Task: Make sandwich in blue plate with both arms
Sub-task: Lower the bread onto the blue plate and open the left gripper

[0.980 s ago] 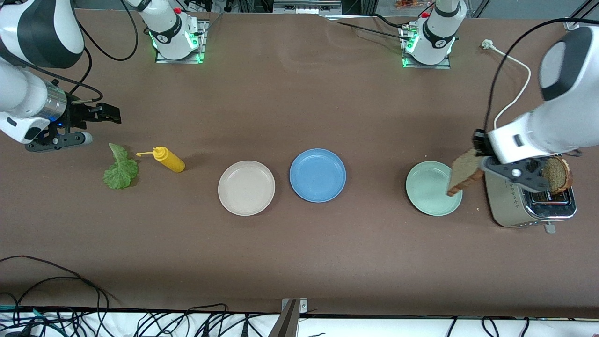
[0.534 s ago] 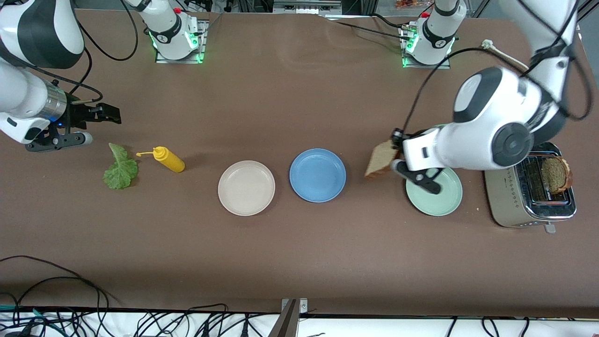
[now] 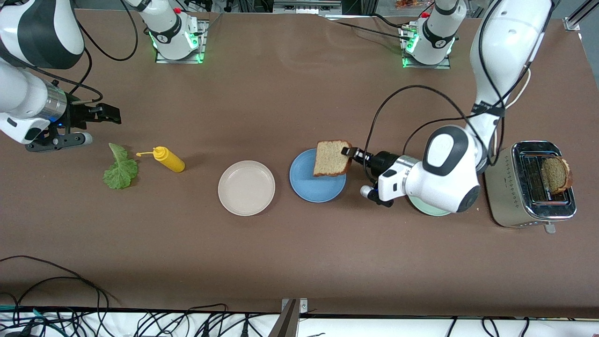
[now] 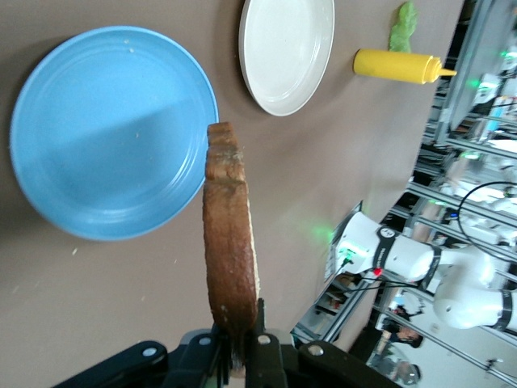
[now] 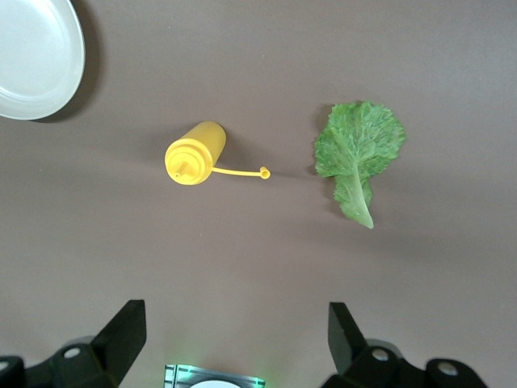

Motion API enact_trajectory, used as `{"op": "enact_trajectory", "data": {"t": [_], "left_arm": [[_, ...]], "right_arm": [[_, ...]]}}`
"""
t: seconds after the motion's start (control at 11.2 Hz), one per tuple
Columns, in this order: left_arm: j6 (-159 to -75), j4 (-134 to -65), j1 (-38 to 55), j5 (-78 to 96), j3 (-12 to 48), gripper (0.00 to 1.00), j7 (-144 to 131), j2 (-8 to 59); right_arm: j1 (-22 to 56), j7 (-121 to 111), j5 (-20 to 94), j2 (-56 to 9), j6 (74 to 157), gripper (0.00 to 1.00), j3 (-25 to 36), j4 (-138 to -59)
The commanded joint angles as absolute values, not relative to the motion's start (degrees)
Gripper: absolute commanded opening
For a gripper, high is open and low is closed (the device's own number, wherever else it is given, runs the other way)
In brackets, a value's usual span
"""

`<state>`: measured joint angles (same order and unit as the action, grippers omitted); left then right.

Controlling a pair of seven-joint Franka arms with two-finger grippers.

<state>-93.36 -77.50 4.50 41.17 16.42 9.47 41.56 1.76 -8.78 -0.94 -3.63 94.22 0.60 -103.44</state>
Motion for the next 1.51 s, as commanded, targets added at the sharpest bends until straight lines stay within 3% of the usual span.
{"op": "enact_trajectory", "data": {"t": [0.0, 0.8, 0.89, 0.98, 1.43], "left_arm": [[-96.32, -76.02, 4.39, 46.74, 16.52, 0.0, 18.95, 47.62], [-101.59, -78.31, 5.1, 51.94, 16.52, 0.0, 36.56, 55.37], [-101.6, -78.31, 5.53, 51.6, 16.44, 0.26, 36.48, 55.46], [-102.65, -78.31, 5.62, 51.16, 16.26, 0.99, 36.65, 55.55], [-104.23, -77.26, 5.28, 41.87, 16.0, 1.0, 38.94, 54.5]], "right_arm": [[1.76, -8.0, -1.14, -3.43, 93.87, 1.0, 0.62, -103.18], [1.76, -8.0, -1.06, -3.52, 93.96, 1.0, 0.7, -103.18], [1.76, -8.0, -1.14, -3.52, 93.96, 1.0, 0.7, -103.27], [1.76, -8.0, -1.14, -3.52, 93.96, 1.0, 0.7, -103.18], [1.76, -8.0, -1.05, -3.52, 93.87, 1.0, 0.7, -103.18]]}}
